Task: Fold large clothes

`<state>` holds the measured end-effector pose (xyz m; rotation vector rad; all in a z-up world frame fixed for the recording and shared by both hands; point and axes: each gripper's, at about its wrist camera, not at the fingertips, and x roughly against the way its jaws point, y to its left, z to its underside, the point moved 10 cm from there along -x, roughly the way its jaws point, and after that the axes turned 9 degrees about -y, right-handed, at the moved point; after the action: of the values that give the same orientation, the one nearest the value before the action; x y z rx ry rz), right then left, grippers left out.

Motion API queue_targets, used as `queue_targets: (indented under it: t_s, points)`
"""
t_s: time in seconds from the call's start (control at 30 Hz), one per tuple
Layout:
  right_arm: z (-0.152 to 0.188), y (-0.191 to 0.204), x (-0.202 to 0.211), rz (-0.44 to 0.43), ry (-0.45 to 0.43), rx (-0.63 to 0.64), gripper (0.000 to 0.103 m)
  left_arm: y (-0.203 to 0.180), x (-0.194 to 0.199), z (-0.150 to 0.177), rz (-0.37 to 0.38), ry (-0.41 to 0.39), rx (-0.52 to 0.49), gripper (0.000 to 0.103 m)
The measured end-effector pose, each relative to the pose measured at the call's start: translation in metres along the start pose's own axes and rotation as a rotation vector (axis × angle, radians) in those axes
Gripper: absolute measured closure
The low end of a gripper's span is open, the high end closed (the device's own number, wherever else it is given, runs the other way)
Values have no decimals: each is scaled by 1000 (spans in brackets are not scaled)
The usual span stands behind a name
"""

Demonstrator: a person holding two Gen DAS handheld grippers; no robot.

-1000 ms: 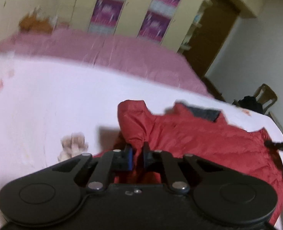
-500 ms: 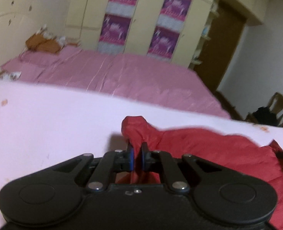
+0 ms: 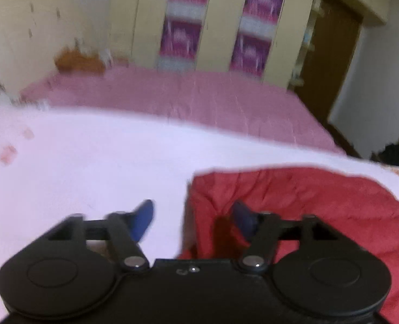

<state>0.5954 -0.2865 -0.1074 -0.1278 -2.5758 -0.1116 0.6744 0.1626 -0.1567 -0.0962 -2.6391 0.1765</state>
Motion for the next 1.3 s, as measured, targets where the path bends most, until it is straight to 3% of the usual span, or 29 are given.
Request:
queue_targets:
  t_s: [0.07, 0.1, 0.13, 0.23, 0.3, 0.43, 0.57, 0.63, 0.83, 0.97, 1.07, 1.17, 1.23, 1.3]
  points:
    - [-12, 8, 27, -66, -37, -40, 21, -16, 32, -6, 53, -31, -13, 38]
    - [-13, 16, 39, -91, -32, -45, 28, -29, 46, -5, 96, -29, -13, 39]
    - [-12, 30, 50, -125, -27, -28, 44, -47, 59, 0, 151, -19, -30, 39]
    - [3, 83, 78, -247, -12, 15, 47, -102, 81, 23, 275, 26, -97, 39]
    - [20, 115, 81, -296, 17, 55, 47, -124, 79, 42, 300, 61, -114, 39]
    - [52, 127, 56, -249, 84, 100, 47, -128, 61, 62, 235, 79, -168, 38]
    - [46, 121, 61, -239, 92, 82, 50, -111, 74, 52, 179, 64, -173, 46]
    - [35, 117, 85, -216, 41, 105, 49, -110, 101, 42, 184, 18, -182, 46]
    - [50, 167, 157, -378, 2, 104, 49, -149, 151, 68, 226, 0, -197, 45]
    - [78, 191, 165, -376, 19, 173, 49, -151, 150, 87, 174, 19, -223, 43]
    - [87, 173, 162, -296, 11, 211, 49, -122, 151, 82, 91, 8, -207, 43]
    - [89, 132, 161, -186, 5, 210, 49, -80, 151, 82, -45, 13, -254, 42]
    - [92, 101, 154, -127, 35, 171, 49, -60, 152, 82, -54, 32, -198, 29]
    - [91, 79, 152, -125, 55, 99, 49, -44, 160, 75, -125, 22, -167, 30]
